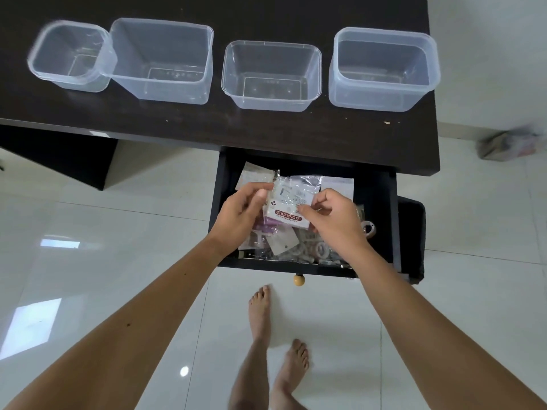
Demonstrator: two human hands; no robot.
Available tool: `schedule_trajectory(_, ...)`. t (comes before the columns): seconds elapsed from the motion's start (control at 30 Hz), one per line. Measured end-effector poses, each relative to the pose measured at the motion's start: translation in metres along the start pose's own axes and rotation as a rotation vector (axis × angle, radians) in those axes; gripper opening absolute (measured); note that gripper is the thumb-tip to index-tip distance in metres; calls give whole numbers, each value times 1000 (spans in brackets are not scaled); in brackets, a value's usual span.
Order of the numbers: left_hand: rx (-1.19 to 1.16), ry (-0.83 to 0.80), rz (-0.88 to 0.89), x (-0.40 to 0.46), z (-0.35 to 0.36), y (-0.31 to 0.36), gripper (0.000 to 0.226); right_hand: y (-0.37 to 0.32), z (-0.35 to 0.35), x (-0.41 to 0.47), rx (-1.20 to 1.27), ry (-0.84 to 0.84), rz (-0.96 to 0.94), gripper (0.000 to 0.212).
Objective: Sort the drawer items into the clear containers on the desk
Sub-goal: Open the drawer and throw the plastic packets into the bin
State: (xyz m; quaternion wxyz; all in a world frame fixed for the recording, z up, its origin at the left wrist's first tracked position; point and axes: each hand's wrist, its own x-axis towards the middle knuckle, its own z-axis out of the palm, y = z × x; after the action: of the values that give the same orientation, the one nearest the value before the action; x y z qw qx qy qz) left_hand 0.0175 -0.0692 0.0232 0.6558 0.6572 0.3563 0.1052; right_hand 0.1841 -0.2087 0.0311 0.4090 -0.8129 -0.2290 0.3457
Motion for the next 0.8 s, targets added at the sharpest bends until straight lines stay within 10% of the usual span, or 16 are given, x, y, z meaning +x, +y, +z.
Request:
schedule_trajectory(0.27,162,24,-10,-3,-6,-13,48,15,-11,11,-100,32,-51,30)
schedule_trajectory(0.5,150,33,-57,1,-9,-17,54,41,-12,26,-604,-88,-123,82)
schedule_trajectory(0.67,183,57,-100,3,-9,-22,58,39,-8,31,-570,-35,-58,81)
schedule_trajectory(0.8,222,76,-108,5,-8,-22,56,38,-13,31,-455,19,-62,40)
